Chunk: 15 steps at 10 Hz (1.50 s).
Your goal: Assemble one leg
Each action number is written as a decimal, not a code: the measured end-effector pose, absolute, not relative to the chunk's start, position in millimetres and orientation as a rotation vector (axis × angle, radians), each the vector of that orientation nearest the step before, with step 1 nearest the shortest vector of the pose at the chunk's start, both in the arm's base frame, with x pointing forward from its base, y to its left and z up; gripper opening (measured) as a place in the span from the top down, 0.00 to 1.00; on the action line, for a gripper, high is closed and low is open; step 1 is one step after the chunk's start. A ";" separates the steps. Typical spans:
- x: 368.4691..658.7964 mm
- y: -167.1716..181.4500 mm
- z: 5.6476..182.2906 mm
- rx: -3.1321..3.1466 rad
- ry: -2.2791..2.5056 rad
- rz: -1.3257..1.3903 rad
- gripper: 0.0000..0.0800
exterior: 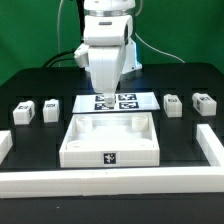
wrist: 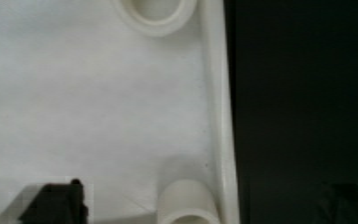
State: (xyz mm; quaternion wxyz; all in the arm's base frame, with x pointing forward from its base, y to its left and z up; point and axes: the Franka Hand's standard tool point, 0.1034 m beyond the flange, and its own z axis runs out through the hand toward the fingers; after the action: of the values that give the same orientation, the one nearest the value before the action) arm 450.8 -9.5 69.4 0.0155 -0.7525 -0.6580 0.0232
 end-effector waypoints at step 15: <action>420.5 2.5 18.1 -2.240 -2.028 0.205 0.47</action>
Offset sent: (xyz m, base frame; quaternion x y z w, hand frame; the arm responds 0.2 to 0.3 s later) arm -0.0199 0.0125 -0.0281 0.0416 -0.0119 -0.1127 0.9927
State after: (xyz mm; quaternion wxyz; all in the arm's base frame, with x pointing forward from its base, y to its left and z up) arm 420.5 2.5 18.1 0.0567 -0.7384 -0.6686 0.0674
